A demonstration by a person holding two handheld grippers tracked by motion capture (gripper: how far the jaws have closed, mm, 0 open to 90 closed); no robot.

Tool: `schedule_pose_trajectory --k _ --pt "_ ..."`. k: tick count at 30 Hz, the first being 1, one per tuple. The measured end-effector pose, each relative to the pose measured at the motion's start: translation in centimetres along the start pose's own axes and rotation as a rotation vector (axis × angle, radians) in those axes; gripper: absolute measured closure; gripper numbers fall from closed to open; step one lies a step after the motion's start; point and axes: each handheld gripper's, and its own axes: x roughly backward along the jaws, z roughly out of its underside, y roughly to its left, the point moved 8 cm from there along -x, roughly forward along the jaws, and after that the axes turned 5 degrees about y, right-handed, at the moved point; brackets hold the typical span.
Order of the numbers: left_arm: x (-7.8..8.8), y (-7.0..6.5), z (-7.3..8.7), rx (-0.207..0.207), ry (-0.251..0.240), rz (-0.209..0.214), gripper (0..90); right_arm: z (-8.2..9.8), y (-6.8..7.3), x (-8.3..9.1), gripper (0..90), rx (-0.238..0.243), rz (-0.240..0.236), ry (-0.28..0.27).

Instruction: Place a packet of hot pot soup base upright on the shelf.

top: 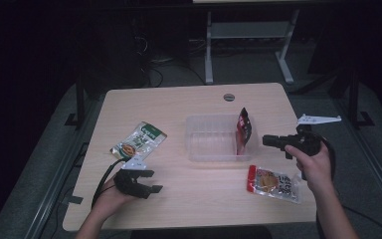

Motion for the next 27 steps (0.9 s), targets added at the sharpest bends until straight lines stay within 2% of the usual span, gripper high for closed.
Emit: schedule_pose_trajectory --k 2,17,21,25,27 --pt "0.0 0.0 0.0 -0.008 0.000 -0.001 31.6 0.8 0.2 0.5 89.9 0.003 0.004 0.018" --pt "-0.1 -0.1 -0.1 -0.008 -0.001 -0.004 31.6 6.2 0.0 1.5 90.0 -0.051 0.057 0.154" --pt "-0.1 -0.1 -0.1 -0.004 0.000 -0.002 31.6 7.9 -0.1 1.0 90.0 -0.062 0.067 0.209" --pt "-0.2 -0.2 -0.2 -0.001 0.001 0.000 31.6 9.3 -0.5 -0.2 90.0 -0.059 0.097 0.294" --pt "-0.2 -0.2 -0.1 -0.016 0.012 0.000 31.6 9.7 -0.7 -0.8 90.0 -0.052 0.115 0.337"
